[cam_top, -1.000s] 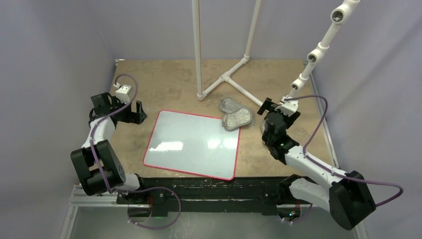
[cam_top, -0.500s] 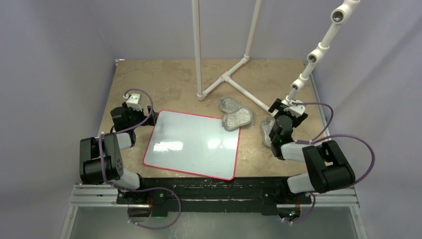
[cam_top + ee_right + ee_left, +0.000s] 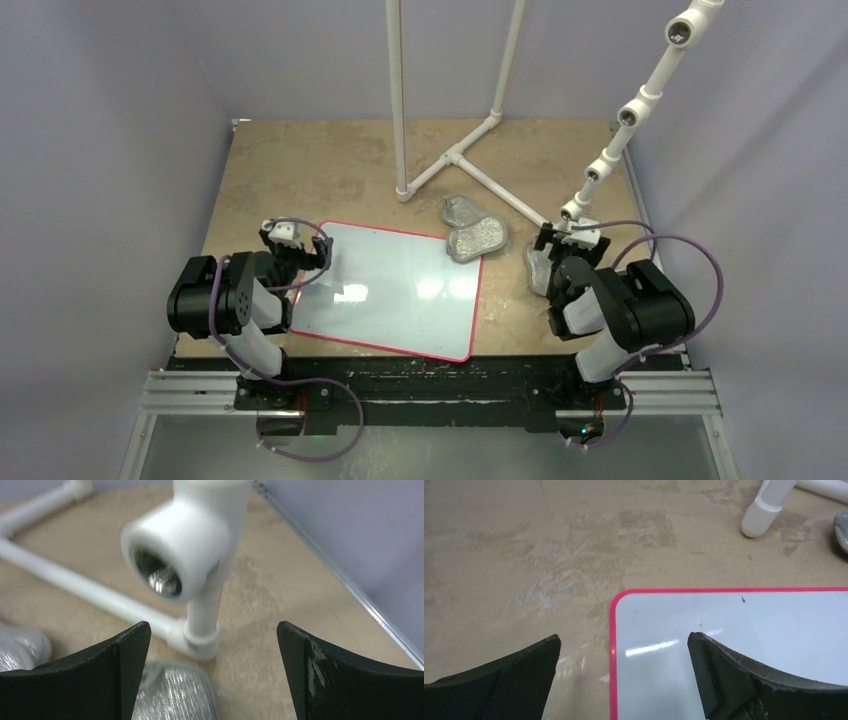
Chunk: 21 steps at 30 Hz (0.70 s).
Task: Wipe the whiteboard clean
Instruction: Reset both arms
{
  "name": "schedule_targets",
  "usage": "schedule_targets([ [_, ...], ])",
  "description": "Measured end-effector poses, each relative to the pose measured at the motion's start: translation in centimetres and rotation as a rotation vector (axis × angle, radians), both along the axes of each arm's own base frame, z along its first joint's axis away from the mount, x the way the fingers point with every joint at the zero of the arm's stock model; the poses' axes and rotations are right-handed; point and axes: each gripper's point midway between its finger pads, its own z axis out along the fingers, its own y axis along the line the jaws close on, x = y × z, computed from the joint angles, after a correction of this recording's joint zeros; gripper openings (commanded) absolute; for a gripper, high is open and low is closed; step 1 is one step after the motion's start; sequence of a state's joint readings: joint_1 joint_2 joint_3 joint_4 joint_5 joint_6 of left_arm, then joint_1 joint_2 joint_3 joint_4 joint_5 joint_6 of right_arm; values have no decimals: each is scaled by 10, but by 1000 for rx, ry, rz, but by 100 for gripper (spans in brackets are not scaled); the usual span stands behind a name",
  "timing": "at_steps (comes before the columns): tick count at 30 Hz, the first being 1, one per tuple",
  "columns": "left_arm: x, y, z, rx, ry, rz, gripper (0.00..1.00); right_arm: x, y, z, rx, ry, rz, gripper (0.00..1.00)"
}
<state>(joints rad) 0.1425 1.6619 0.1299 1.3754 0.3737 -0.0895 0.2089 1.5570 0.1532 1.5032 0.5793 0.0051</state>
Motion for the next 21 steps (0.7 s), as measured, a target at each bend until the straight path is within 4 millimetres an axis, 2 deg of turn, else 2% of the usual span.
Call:
schedule_targets([
  [2,10,-8,6,35,-30,-11,99,-5,5,-25,-45,87,43,99],
  [4,27,-14,10,71,-30,-8,99,1,7,-30,-45,109,65,99],
  [7,37,-14,19,102,-56,14,99,26,-3,-1,-5,17,62,99],
  [9,38,-11,18,111,-53,32,99,32,-11,19,9,-50,54,99],
  [21,37,-4,11,131,-26,64,99,33,-10,25,28,-79,60,99],
])
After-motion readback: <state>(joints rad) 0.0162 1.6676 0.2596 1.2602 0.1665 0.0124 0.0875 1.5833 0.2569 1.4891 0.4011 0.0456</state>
